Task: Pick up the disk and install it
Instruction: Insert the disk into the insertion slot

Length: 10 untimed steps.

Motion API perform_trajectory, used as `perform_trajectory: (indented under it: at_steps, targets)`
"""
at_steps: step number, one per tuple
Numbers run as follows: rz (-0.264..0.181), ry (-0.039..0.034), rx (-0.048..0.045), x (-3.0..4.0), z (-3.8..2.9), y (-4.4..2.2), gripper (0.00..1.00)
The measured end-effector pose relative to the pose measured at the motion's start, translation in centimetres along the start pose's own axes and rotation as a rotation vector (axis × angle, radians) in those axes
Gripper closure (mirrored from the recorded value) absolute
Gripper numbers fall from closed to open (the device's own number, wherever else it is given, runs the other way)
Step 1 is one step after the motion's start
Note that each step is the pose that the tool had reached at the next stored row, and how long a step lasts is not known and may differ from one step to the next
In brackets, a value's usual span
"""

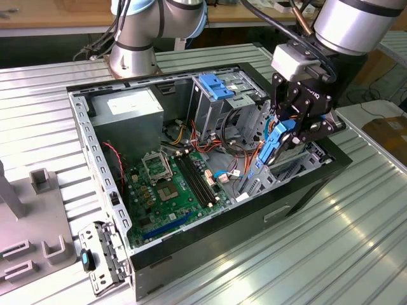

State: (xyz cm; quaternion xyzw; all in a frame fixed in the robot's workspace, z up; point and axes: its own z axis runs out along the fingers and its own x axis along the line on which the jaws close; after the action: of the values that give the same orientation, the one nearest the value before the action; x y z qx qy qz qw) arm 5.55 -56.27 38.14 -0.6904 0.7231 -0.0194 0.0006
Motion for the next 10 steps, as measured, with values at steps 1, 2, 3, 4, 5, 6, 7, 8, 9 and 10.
perform_trajectory:
  at_steps: [1, 2, 3, 4, 5, 6, 7, 8, 9, 10]
  targets:
    - [0.0, 0.0, -0.0002, 0.0, 0.0, 0.0, 0.62]
    - [0.0, 0.0001, -0.0002, 0.0, 0.0, 0.0, 0.56]
    - [0.0, 0.0001, -0.0002, 0.0, 0.01, 0.0, 0.56]
    - [0.0, 0.0003, -0.0002, 0.0, 0.01, -0.05, 0.56]
    - [0.0, 0.0, -0.0002, -0.02, 0.07, -0.36, 0.64]
    - [0.0, 0.0001, -0.0002, -0.05, 0.12, -0.96, 0.7]
    - [0.0, 0.0002, -0.0002, -0.09, 0.17, -1.71, 0.76]
    - [0.0, 0.0002, -0.0002, -0.11, 0.21, -2.15, 0.88]
    - [0.0, 0.0002, -0.0002, -0.14, 0.27, -2.8, 0.88]
    - [0.0, 0.0001, -0.0002, -0.17, 0.33, -3.43, 0.89]
